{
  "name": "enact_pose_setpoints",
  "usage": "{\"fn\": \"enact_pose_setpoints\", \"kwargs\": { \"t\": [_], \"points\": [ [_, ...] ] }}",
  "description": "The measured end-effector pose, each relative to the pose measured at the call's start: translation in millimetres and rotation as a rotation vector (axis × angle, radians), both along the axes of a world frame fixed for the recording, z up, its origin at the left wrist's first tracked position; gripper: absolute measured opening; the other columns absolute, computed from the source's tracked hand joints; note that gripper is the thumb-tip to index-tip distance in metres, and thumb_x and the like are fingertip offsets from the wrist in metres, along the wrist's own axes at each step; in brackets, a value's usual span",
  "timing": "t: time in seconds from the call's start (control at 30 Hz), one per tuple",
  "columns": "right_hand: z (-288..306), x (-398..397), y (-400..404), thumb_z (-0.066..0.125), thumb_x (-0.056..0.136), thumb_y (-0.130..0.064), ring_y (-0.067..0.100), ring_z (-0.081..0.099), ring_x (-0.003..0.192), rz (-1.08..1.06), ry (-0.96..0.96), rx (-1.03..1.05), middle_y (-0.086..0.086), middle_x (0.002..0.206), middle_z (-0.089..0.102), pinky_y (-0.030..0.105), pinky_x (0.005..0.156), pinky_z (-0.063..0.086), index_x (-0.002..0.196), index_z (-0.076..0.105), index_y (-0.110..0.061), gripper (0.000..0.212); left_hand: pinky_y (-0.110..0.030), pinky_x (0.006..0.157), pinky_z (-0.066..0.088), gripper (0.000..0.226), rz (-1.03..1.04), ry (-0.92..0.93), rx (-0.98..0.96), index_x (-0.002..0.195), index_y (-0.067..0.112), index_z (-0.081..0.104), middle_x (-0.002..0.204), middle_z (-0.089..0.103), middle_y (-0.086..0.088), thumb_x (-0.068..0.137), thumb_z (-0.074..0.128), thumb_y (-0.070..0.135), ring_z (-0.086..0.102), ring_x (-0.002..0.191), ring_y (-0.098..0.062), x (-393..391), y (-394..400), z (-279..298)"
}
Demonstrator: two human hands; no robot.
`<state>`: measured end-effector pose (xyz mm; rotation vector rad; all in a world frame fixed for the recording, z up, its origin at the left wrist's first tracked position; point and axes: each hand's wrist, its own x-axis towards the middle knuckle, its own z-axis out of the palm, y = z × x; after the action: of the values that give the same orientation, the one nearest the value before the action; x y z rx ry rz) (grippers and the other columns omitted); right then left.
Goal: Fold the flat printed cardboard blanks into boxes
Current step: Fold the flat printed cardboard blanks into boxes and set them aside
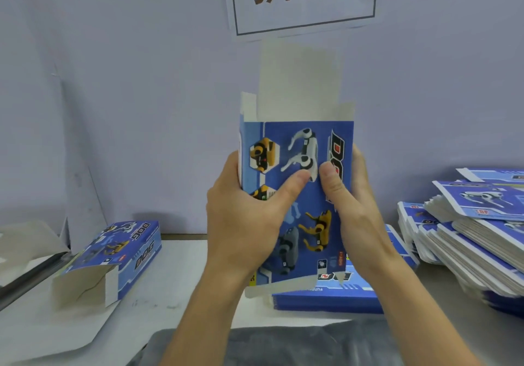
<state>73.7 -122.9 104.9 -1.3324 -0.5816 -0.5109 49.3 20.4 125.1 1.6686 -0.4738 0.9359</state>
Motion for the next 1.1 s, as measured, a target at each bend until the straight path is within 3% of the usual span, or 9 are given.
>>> {"fn": "enact_pose_setpoints", "kwargs": {
  "t": [0.1,0.2,0.37,0.43,0.6,0.7,0.8,0.9,1.1],
  "points": [
    [2,-2,3,0.057,0.082,-0.062,0.016,0.063,0.121,-0.088,0.008,-0.031,-0.009,0.135,0.062,0.047,0.097,0.055,0.148,0.037,-0.036,0.073,-0.019,0.075,0.058,0.051,-0.020,0.032,0.010,0.116,0.025,0.065,0.087,0.074,0.016,0.073,0.073,0.052,0.071,0.084,-0.002,-2,3,4],
    [2,-1,3,0.057,0.081,-0.060,0.013,0.069,0.109,-0.087,0.001,-0.017,-0.010,0.121,0.069,0.037,0.087,0.059,0.139,0.049,-0.033,0.064,-0.010,0.064,0.054,0.062,-0.065,0.150,-0.020,0.119,0.029,0.056,0.090,0.073,0.018,0.067,0.069,0.061,0.072,0.082,0.002,-2,11,6],
    [0,-8,7,0.065,0.080,-0.067,0.002,0.069,0.104,0.023,0.014,-0.213,-0.023,0.114,0.070,0.026,0.088,0.058,0.124,0.053,-0.053,0.048,-0.014,0.094,0.050,0.102,-0.024,0.088,-0.227,0.154,0.044,0.015,0.150,0.042,0.005,0.069,0.064,0.073,0.057,0.117,0.010,-4,29,15],
    [-1,-10,9,0.067,0.074,-0.071,0.000,0.066,0.110,0.063,0.064,-0.262,-0.026,0.119,0.067,0.034,0.099,0.054,0.137,0.045,-0.048,0.070,0.003,0.074,0.043,0.076,0.055,-0.004,-0.201,0.150,0.041,0.028,0.130,0.054,0.020,0.084,0.059,0.061,0.053,0.093,0.030,-4,33,17],
    [10,-18,9,0.069,0.084,-0.052,-0.004,0.063,0.113,0.102,0.041,-0.291,-0.028,0.126,0.062,0.016,0.090,0.053,0.133,0.038,-0.059,0.058,-0.010,0.048,0.039,0.017,0.087,-0.094,-0.158,0.121,0.027,0.052,0.057,0.051,0.017,0.105,0.049,0.031,0.049,0.049,-0.003,-2,32,15],
    [18,-20,7,0.061,0.084,-0.053,0.000,0.041,0.139,-0.004,-0.026,-0.221,-0.027,0.151,0.040,0.035,0.113,0.040,0.145,0.025,-0.059,0.071,-0.012,0.045,0.033,0.020,0.017,-0.114,-0.087,0.123,0.025,0.054,0.052,0.036,0.014,0.106,0.045,0.030,0.037,0.042,-0.004,-3,25,15],
    [26,-23,4,0.057,0.089,-0.053,-0.007,0.035,0.140,-0.078,-0.124,-0.162,-0.033,0.149,0.039,0.022,0.113,0.038,0.146,0.029,-0.055,0.064,-0.014,0.050,0.041,0.030,-0.079,-0.110,-0.084,0.134,0.027,0.051,0.056,0.046,0.015,0.105,0.044,0.035,0.045,0.048,-0.002,-5,20,14],
    [26,-24,6,0.055,0.090,-0.051,-0.015,0.035,0.135,-0.128,-0.153,-0.172,-0.041,0.142,0.041,0.011,0.110,0.031,0.144,0.031,-0.055,0.060,-0.022,0.080,0.056,0.042,-0.102,-0.037,-0.150,0.139,0.034,0.043,0.098,0.072,0.011,0.100,0.045,0.049,0.069,0.089,-0.007,-5,17,11],
    [20,-20,16,0.053,0.088,-0.054,-0.009,0.038,0.137,-0.149,-0.120,-0.180,-0.031,0.145,0.046,0.007,0.107,0.034,0.146,0.037,-0.048,0.060,-0.015,0.065,0.050,0.040,-0.043,-0.049,-0.235,0.120,0.032,0.060,0.075,0.058,0.018,0.091,0.054,0.059,0.057,0.073,0.000,-2,11,10]
  ]
}}
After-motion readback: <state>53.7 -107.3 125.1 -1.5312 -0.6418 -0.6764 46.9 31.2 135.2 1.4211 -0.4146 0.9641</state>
